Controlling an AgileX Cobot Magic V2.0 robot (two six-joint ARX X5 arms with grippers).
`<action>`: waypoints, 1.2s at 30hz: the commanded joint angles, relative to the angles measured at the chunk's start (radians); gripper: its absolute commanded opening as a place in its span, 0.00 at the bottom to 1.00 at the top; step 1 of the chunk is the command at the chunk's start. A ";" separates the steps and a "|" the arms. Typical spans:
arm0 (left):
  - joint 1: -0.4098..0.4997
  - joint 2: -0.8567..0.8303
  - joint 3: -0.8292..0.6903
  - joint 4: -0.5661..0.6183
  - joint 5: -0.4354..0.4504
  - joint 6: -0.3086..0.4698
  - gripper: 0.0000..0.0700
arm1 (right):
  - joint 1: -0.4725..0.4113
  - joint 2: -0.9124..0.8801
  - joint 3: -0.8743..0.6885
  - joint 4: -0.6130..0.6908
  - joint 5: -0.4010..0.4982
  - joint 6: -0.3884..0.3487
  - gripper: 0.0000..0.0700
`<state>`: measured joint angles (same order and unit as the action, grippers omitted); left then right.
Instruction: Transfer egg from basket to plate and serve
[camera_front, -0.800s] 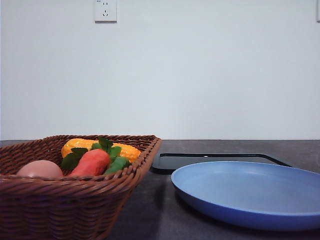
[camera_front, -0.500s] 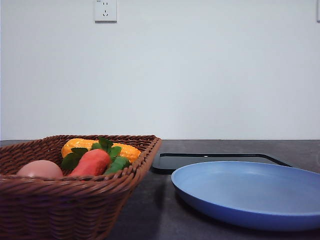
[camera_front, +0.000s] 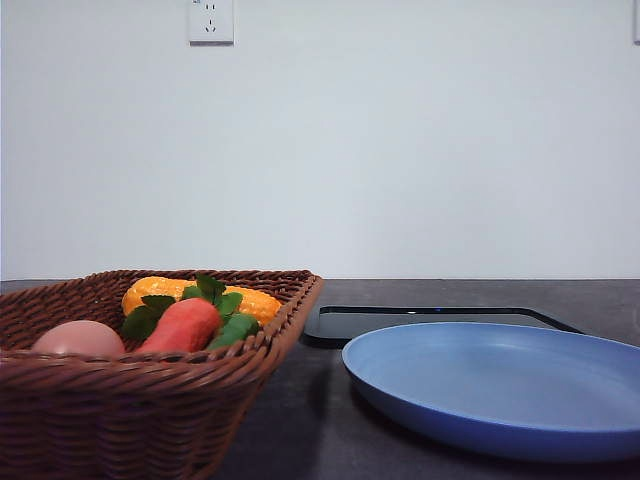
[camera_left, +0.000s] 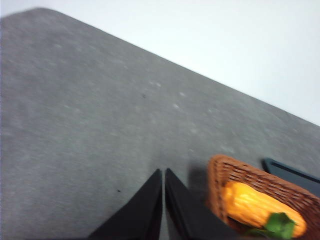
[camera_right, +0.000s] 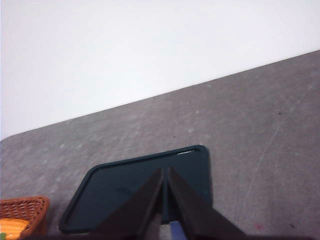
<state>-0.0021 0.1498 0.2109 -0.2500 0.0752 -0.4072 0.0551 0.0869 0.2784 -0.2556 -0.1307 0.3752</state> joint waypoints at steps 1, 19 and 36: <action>0.001 0.037 0.042 0.005 0.016 -0.002 0.00 | 0.002 0.035 0.052 -0.012 0.003 -0.007 0.00; -0.025 0.574 0.509 -0.262 0.423 0.177 0.00 | 0.002 0.572 0.482 -0.434 -0.197 -0.202 0.00; -0.183 0.754 0.616 -0.468 0.427 0.261 0.26 | 0.002 0.958 0.471 -0.534 -0.240 -0.263 0.31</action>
<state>-0.1808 0.8964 0.8120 -0.7283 0.4969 -0.1661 0.0551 1.0264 0.7539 -0.7983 -0.3672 0.1268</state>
